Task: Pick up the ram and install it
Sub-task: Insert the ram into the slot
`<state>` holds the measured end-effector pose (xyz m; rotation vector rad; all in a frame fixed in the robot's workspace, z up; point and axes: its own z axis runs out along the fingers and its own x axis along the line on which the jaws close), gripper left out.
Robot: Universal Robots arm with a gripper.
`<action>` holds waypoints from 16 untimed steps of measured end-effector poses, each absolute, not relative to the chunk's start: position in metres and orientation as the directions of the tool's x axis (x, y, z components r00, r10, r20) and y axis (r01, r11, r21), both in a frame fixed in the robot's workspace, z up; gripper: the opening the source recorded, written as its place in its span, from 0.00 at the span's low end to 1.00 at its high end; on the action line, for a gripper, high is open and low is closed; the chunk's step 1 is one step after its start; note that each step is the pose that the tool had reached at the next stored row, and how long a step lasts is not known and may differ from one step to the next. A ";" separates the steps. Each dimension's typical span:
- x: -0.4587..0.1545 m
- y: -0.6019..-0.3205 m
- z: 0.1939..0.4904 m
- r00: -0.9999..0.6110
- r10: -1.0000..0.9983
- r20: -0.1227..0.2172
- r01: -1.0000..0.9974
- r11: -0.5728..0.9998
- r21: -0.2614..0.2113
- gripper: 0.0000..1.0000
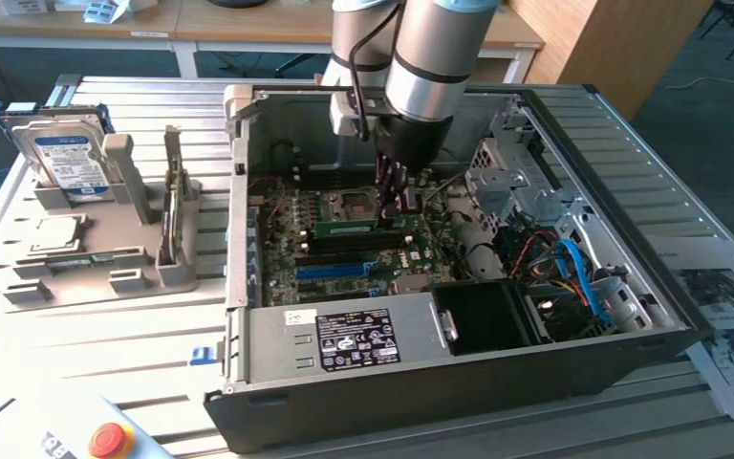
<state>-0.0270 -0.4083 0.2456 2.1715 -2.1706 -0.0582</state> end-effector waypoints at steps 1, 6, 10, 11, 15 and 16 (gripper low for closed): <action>-0.027 -0.408 0.244 0.001 -1.000 0.023 -0.997 0.000 0.077 0.12; -0.028 -0.408 0.238 0.001 -1.000 0.023 -0.997 0.001 0.077 0.12; -0.028 -0.408 0.236 0.001 -1.000 0.024 -0.997 0.001 0.077 0.12; -0.028 -0.408 0.236 0.001 -1.000 0.023 -0.997 0.001 0.077 0.12; -0.029 -0.408 0.234 0.001 -1.000 0.023 -0.997 0.000 0.076 0.12; -0.030 -0.408 0.234 0.001 -1.000 0.023 -0.997 0.000 0.076 0.12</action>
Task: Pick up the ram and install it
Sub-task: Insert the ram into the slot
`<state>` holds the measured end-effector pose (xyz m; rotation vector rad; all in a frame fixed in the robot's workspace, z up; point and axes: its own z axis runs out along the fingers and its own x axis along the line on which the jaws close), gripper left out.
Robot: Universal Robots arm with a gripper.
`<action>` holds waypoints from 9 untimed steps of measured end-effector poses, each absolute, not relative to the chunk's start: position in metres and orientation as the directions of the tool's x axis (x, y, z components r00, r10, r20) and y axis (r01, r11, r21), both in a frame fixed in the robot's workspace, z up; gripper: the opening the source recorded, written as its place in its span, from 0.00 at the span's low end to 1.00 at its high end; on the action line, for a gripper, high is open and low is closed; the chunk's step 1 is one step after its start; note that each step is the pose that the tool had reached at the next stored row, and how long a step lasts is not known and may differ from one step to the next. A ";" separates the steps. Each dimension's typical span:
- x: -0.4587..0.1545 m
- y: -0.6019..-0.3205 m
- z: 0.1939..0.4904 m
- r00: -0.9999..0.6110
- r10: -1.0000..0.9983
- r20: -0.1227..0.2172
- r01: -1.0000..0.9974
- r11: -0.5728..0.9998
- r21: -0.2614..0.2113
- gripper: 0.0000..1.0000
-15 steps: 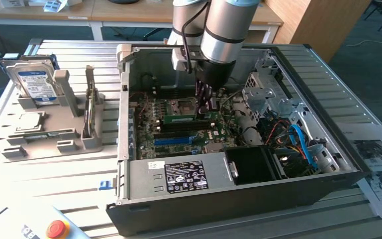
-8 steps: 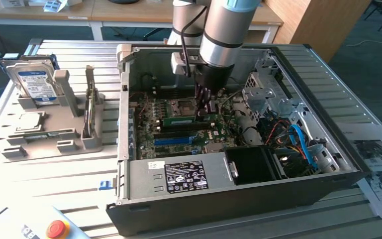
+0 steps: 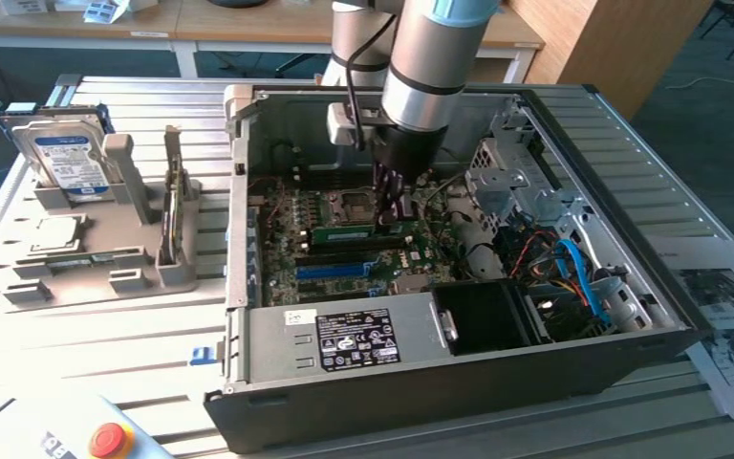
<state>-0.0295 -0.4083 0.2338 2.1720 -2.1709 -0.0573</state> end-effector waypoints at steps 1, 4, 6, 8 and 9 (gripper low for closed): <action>-0.030 -0.408 0.234 0.001 -1.000 0.023 -0.997 0.000 0.076 0.12; -0.030 -0.408 0.232 0.001 -1.000 0.023 -0.997 0.001 0.076 0.12; -0.030 -0.408 0.231 0.001 -1.000 0.023 -0.997 0.000 0.076 0.12; -0.030 -0.408 0.231 0.001 -1.000 0.023 -0.997 0.001 0.076 0.12; -0.030 -0.408 0.231 0.001 -1.000 0.023 -0.997 0.001 0.076 0.12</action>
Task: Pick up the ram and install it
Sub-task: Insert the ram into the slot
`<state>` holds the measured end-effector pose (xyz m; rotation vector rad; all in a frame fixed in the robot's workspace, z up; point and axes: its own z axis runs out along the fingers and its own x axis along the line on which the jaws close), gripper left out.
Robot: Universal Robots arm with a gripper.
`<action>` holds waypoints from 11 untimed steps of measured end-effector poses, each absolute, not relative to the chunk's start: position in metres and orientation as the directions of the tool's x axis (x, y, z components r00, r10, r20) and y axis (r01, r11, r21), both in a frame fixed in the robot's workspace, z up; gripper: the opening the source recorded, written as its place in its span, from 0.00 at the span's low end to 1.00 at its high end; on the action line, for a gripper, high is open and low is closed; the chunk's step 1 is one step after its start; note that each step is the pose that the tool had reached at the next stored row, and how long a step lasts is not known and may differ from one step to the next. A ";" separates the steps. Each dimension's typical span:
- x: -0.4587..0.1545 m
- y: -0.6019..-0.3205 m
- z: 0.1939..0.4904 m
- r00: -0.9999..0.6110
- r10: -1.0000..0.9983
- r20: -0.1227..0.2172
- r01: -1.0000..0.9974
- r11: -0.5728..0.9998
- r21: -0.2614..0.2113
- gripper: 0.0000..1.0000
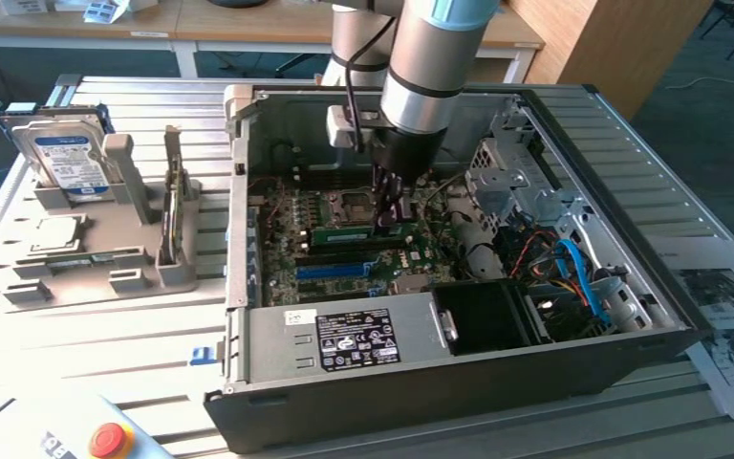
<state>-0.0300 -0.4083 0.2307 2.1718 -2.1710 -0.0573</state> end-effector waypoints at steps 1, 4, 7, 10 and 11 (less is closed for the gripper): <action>-0.030 -0.408 0.231 0.001 -1.000 0.023 -0.997 0.000 0.076 0.12; -0.030 -0.408 0.230 0.001 -1.000 0.023 -0.997 0.001 0.076 0.12; -0.031 -0.408 0.230 0.001 -1.000 0.023 -0.997 0.001 0.076 0.12; -0.032 -0.408 0.230 0.001 -1.000 0.023 -0.997 0.000 0.076 0.12; -0.032 -0.408 0.230 0.001 -1.000 0.023 -0.997 0.001 0.076 0.12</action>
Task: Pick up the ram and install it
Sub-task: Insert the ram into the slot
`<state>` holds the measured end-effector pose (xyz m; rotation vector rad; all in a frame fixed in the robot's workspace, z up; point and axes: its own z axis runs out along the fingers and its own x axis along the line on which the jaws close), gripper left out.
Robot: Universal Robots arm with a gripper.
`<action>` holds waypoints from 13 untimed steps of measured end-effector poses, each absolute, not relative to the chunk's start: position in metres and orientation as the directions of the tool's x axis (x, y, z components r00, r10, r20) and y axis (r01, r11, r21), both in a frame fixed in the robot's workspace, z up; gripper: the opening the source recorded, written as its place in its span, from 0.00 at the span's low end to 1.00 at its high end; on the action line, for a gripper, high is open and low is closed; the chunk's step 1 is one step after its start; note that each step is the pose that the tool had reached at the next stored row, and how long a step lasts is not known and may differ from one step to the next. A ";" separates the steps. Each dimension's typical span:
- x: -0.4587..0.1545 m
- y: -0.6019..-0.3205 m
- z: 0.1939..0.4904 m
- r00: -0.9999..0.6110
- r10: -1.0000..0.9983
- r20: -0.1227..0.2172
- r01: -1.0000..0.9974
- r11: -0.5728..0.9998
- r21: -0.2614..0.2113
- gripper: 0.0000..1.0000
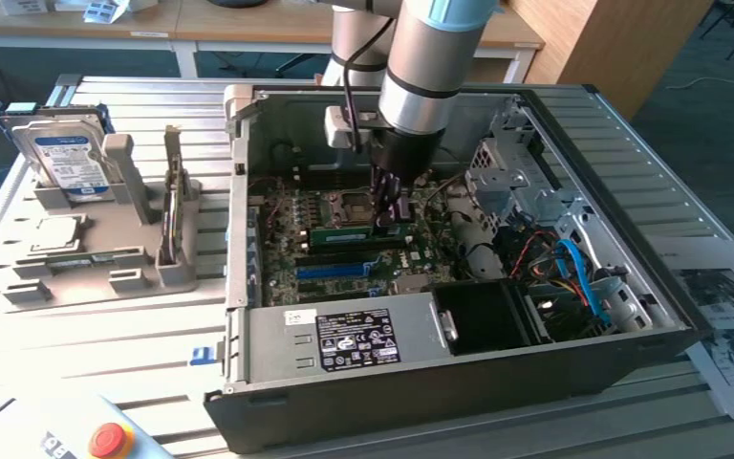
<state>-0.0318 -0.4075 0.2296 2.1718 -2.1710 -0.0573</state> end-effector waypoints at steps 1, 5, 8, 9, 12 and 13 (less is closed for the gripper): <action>-0.032 -0.408 0.230 0.001 -1.000 0.023 -0.997 0.001 0.076 0.12; -0.032 -0.407 0.230 -0.005 -1.000 0.023 -0.997 0.007 0.076 0.12; -0.032 -0.408 0.230 -0.011 -1.000 0.023 -0.997 0.013 0.076 0.12; -0.032 -0.408 0.230 -0.011 -1.000 0.023 -0.997 0.013 0.076 0.12; -0.032 -0.408 0.230 -0.012 -1.000 0.023 -0.997 0.013 0.076 0.12; -0.032 -0.408 0.230 -0.012 -1.000 0.023 -0.997 0.013 0.076 0.12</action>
